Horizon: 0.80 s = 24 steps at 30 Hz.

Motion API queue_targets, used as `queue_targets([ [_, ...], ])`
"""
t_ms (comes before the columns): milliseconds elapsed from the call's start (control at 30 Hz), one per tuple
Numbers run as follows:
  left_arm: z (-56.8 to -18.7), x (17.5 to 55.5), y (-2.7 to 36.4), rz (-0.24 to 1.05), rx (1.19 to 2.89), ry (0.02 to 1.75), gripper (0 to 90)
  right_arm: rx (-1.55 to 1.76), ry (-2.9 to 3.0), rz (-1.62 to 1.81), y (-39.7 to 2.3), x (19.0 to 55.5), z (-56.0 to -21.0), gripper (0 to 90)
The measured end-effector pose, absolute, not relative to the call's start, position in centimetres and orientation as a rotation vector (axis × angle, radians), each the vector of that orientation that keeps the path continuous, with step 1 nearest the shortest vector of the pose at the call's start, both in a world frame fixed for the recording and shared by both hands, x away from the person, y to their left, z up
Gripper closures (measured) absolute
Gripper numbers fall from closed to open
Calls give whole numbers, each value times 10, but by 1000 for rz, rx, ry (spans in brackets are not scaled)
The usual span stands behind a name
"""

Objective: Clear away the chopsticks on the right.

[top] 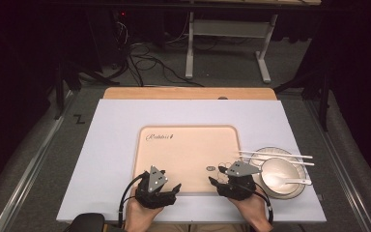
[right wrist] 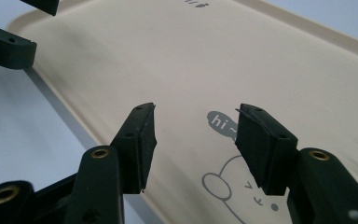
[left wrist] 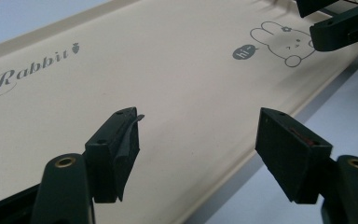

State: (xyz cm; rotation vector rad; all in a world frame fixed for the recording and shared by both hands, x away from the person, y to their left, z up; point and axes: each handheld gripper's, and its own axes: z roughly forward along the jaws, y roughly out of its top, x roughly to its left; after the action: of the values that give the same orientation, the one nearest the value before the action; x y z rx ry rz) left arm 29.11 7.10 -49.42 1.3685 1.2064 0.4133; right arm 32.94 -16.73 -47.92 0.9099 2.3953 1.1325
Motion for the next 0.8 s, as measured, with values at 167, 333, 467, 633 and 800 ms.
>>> queue_targets([
  [167, -494, 290, 71, 413, 1361, 1201, 308, 906, 2391, 1136, -168, 330, -479, 481],
  [333, -492, 290, 72, 413, 1351, 1194, 301, 895, 2388, 1133, -168, 329, -479, 486],
  [467, -492, 289, 72, 412, 1356, 1185, 298, 881, 2387, 1132, -168, 329, -479, 492],
  [633, -492, 288, 71, 417, 1356, 1178, 298, 887, 2395, 1138, -168, 329, -478, 497],
  [800, -490, 288, 70, 372, 1357, 1191, 304, 886, 2404, 1141, -169, 328, -476, 519],
])
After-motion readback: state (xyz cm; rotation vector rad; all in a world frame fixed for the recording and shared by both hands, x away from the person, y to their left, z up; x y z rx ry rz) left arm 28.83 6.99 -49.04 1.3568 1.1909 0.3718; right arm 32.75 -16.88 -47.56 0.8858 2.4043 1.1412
